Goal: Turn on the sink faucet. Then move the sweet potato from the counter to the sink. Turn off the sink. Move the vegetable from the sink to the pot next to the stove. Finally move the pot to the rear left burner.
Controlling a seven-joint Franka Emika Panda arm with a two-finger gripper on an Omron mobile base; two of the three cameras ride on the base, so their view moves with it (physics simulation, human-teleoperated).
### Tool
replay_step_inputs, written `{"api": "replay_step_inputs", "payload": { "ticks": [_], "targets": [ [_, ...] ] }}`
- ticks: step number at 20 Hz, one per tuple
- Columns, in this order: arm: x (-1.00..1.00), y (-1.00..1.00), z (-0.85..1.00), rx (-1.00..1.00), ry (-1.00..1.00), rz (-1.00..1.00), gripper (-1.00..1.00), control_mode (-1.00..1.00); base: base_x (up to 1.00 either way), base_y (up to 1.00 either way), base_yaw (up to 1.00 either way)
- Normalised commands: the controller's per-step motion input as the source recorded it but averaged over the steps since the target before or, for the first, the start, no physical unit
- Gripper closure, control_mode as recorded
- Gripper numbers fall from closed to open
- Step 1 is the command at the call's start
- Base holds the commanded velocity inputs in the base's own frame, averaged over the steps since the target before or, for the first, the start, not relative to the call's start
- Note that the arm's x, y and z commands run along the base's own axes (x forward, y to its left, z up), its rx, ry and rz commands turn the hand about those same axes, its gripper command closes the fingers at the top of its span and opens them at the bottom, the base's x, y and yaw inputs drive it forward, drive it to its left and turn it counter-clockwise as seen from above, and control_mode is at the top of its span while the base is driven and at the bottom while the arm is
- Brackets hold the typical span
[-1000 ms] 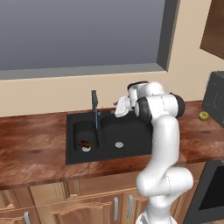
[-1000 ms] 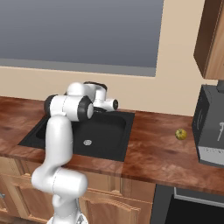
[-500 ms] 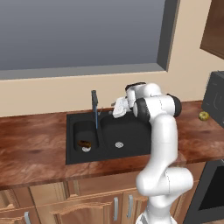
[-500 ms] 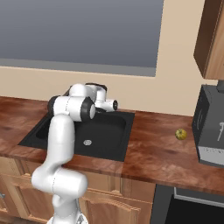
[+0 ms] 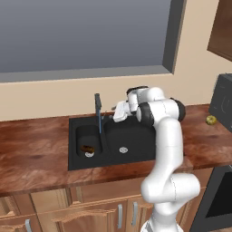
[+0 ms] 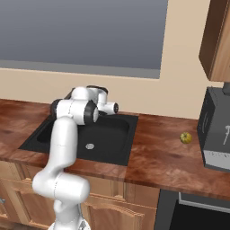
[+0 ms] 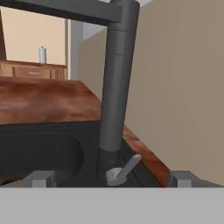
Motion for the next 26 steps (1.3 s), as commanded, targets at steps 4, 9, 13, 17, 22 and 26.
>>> {"api": "replay_step_inputs", "payload": {
  "ticks": [4,9,13,17,22,26],
  "targets": [
    [0.13,0.12,-0.09,0.0,0.01,0.01,-1.0,-1.0,0.0,0.0,0.0],
    [0.14,0.12,-0.11,0.0,0.03,0.01,-1.0,-1.0,0.0,0.0,0.0],
    [0.14,0.11,-0.12,0.0,0.03,0.02,-1.0,-1.0,0.0,0.0,0.0],
    [0.13,0.08,-0.12,0.0,0.03,0.02,-1.0,-1.0,0.0,0.0,0.0],
    [0.13,0.07,-0.11,0.0,0.03,0.02,-1.0,-1.0,0.0,0.0,0.0],
    [0.13,0.06,-0.11,0.0,0.03,0.03,-1.0,-1.0,0.0,0.0,0.0]
  ]
}}
